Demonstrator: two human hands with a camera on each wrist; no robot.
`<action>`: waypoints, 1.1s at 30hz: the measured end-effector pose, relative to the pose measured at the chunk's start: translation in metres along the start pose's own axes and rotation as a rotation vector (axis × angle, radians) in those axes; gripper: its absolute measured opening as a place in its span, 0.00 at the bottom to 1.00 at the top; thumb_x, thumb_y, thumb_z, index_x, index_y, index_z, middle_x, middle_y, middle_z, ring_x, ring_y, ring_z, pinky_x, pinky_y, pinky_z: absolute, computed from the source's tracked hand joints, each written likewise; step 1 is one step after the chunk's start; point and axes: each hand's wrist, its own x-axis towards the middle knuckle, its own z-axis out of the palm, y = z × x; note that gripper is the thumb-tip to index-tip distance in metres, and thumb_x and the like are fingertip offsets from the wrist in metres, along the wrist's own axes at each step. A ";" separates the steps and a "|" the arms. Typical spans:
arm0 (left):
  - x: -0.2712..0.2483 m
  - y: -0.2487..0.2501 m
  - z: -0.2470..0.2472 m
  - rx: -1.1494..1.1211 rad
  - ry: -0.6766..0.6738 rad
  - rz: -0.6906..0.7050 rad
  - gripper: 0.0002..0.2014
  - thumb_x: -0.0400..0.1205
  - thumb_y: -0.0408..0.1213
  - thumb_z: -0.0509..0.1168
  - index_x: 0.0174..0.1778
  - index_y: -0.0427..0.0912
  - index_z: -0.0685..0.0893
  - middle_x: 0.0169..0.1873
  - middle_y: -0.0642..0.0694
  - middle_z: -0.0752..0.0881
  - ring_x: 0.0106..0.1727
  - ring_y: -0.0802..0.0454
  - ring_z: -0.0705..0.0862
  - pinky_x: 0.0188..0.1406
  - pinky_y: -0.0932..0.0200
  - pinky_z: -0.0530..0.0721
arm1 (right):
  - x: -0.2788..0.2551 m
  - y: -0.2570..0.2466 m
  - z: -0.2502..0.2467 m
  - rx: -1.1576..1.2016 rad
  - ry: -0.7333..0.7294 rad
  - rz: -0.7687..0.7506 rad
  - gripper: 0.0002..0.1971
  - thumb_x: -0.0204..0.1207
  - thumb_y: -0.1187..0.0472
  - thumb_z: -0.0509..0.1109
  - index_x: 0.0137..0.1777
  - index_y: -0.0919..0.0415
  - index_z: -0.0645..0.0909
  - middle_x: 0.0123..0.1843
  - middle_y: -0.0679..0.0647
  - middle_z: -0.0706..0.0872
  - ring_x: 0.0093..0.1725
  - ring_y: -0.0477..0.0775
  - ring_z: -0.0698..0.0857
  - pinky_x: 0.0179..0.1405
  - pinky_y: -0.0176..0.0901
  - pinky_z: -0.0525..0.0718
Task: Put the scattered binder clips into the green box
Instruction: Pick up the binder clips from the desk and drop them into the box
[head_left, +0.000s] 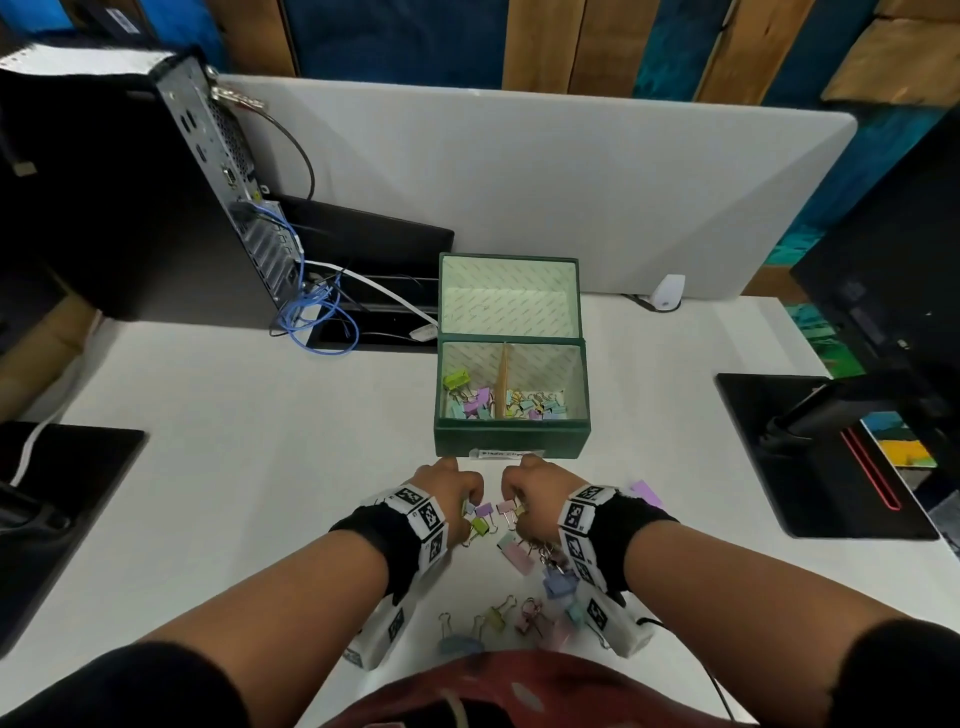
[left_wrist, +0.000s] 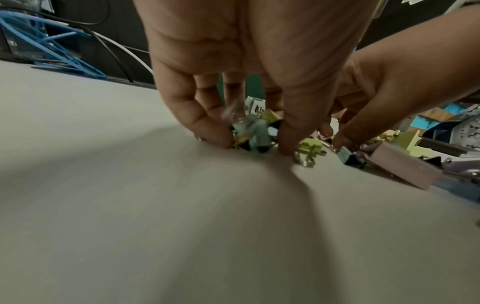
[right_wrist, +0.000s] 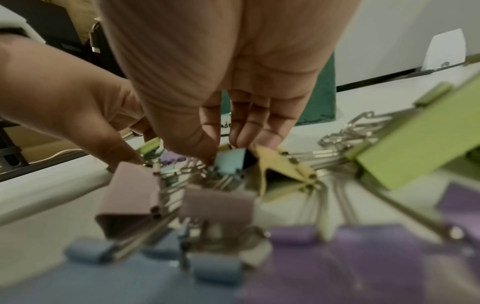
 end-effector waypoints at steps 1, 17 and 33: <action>0.000 0.000 0.000 -0.007 -0.001 0.000 0.17 0.72 0.37 0.71 0.57 0.49 0.80 0.60 0.42 0.76 0.62 0.41 0.78 0.59 0.56 0.77 | 0.000 0.001 0.000 0.006 0.007 0.001 0.18 0.68 0.67 0.70 0.58 0.58 0.75 0.61 0.60 0.75 0.57 0.61 0.80 0.45 0.40 0.72; -0.005 -0.011 -0.003 -0.157 0.094 0.056 0.06 0.68 0.36 0.71 0.39 0.48 0.82 0.41 0.51 0.75 0.43 0.52 0.76 0.36 0.64 0.72 | 0.001 -0.006 -0.007 -0.060 -0.020 -0.113 0.14 0.70 0.71 0.64 0.55 0.59 0.79 0.49 0.54 0.70 0.48 0.59 0.76 0.42 0.39 0.69; -0.008 0.021 -0.054 -0.460 0.259 0.165 0.07 0.72 0.34 0.72 0.45 0.44 0.86 0.40 0.54 0.81 0.45 0.55 0.80 0.48 0.64 0.77 | 0.003 0.006 -0.011 -0.044 0.015 -0.023 0.12 0.67 0.72 0.68 0.49 0.59 0.81 0.54 0.57 0.77 0.46 0.55 0.76 0.36 0.37 0.70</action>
